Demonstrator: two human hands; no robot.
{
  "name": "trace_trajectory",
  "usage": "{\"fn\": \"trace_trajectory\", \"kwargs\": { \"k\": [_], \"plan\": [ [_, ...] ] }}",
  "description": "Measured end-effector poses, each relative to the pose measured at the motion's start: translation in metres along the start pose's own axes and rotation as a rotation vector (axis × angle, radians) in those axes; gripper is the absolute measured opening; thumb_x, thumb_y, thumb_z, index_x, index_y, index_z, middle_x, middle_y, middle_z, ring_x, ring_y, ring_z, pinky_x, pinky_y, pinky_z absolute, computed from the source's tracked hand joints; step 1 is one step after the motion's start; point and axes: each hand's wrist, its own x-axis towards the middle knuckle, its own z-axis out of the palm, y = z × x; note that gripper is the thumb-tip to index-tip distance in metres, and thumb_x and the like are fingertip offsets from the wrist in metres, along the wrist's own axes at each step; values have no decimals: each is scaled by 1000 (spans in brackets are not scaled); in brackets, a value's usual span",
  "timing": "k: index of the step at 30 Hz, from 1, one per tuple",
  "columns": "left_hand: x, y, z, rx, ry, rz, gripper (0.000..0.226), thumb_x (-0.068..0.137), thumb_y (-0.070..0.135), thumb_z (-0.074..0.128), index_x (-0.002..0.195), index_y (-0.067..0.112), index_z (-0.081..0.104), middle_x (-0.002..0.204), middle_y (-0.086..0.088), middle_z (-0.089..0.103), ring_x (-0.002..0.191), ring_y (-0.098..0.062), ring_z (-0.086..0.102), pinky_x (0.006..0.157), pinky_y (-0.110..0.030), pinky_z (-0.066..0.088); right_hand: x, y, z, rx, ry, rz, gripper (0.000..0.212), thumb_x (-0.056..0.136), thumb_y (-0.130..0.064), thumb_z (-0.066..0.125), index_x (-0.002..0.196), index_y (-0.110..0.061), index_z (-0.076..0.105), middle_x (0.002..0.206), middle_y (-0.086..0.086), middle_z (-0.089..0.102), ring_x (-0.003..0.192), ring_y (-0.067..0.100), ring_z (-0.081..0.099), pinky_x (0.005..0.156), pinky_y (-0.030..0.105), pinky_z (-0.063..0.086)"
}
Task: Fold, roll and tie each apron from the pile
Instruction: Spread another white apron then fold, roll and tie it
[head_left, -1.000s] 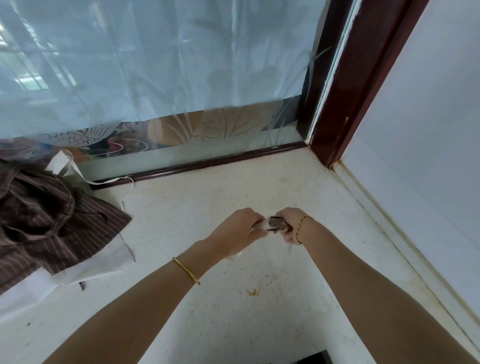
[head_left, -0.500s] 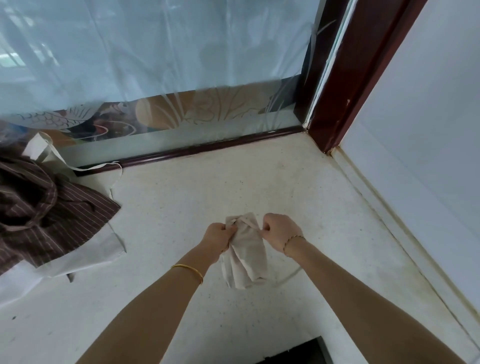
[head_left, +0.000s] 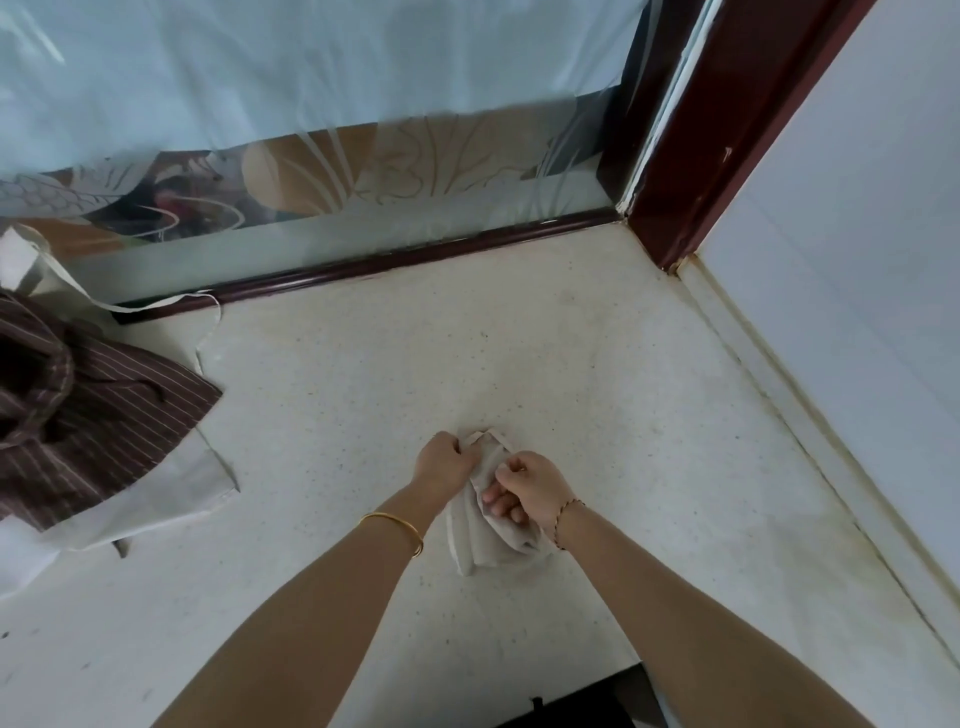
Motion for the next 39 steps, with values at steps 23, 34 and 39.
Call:
{"fn": "trace_trajectory", "kwargs": {
  "k": [23, 34, 39],
  "plan": [
    [-58, -10, 14, 51, -275, -153, 30, 78, 15, 72, 90, 5, 46, 60, -7, 59, 32, -8, 47, 33, -17, 34, 4, 10, 9, 745, -38, 59, 9, 96, -2, 48, 93, -1, 57, 82, 14, 62, 74, 21, 61, 61, 27, 58],
    [-68, -23, 15, 88, -124, -89, 51, 80, 5, 68, 121, -2, 39, 71, -8, 53, 54, -16, 58, 40, -18, 45, -2, 5, 28, -660, 141, -155, 20, 97, -18, 41, 78, -18, 47, 77, 0, 54, 78, 22, 55, 65, 28, 45],
    [-78, -19, -33, 294, -268, -85, 26, 94, 9, 51, 69, 4, 57, 45, 3, 57, 34, -4, 49, 42, -13, 40, -3, 5, 38, -914, 124, -196, 16, 98, -22, 38, 86, -18, 47, 76, 1, 52, 73, 18, 50, 64, 26, 37]
  ]
}}
